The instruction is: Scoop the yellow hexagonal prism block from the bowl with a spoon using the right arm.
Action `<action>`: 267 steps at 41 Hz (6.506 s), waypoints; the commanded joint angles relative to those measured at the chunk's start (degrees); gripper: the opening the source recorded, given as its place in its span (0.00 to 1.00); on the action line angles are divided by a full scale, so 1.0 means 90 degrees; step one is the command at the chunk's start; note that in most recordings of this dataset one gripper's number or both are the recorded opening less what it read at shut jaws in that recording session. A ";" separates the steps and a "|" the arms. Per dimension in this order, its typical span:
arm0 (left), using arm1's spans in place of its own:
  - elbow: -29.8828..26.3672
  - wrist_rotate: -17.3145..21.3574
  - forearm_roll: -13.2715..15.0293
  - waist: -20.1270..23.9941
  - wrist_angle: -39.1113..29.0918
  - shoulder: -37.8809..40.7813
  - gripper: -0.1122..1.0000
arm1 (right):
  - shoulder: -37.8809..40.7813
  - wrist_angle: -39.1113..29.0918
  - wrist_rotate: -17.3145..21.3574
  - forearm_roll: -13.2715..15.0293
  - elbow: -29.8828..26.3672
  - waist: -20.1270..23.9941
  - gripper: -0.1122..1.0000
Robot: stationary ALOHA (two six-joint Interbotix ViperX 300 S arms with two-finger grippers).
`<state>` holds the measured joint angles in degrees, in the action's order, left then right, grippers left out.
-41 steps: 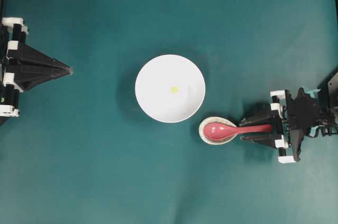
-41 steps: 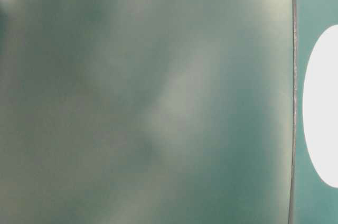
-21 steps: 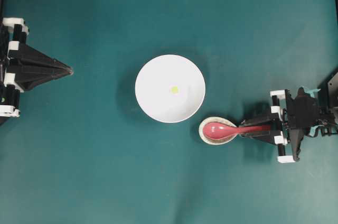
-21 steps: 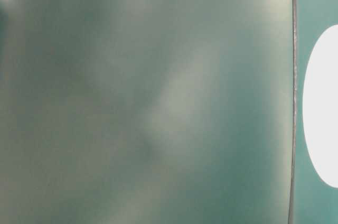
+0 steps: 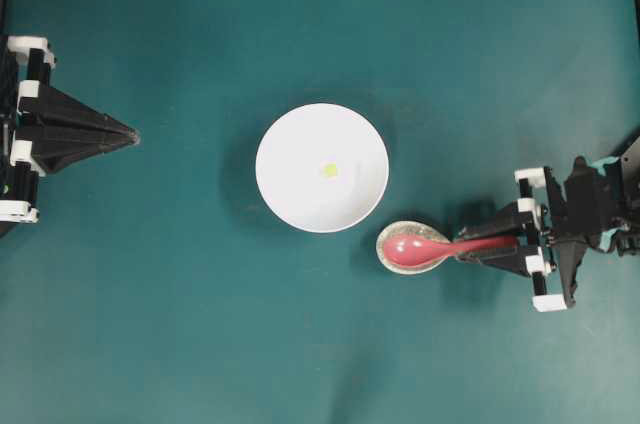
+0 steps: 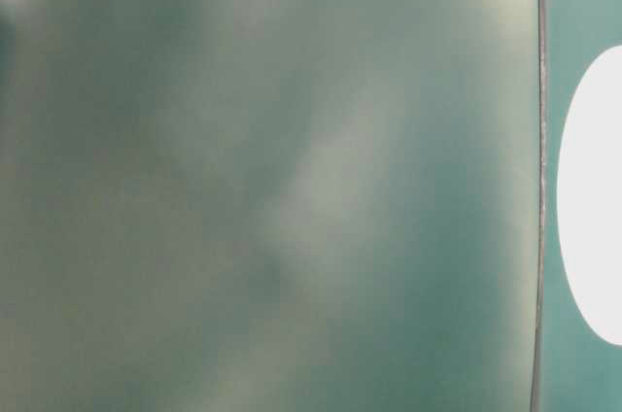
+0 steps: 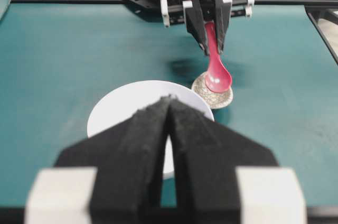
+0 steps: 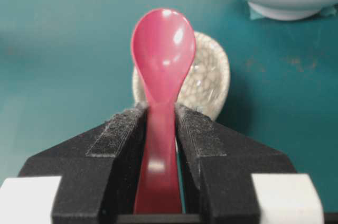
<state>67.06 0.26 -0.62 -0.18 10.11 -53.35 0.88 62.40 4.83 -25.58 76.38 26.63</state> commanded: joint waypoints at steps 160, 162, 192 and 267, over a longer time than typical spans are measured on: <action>-0.0098 -0.0020 -0.0020 0.0000 -0.0088 0.0049 0.09 | 0.0576 -1.2139 -0.1729 0.0928 -0.6611 -0.4121 0.32; -0.0098 -0.0020 -0.0020 -0.0010 -0.0078 0.0039 0.09 | 0.0586 -1.2061 -0.1729 0.0928 -0.6611 -0.4121 0.32; -0.0098 -0.0029 -0.0020 -0.0010 -0.0088 0.0039 0.09 | 0.0586 -1.1152 -0.1807 0.0928 -0.6592 -0.3867 0.32; -0.0098 -0.0049 -0.0020 -0.0010 -0.0088 0.0039 0.09 | -0.0078 -0.8213 -0.1982 0.0918 -0.5059 -0.3594 0.32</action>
<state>67.06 -0.09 -0.70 -0.18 8.96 -53.35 1.85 -13.10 -13.01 -17.23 31.11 -6.06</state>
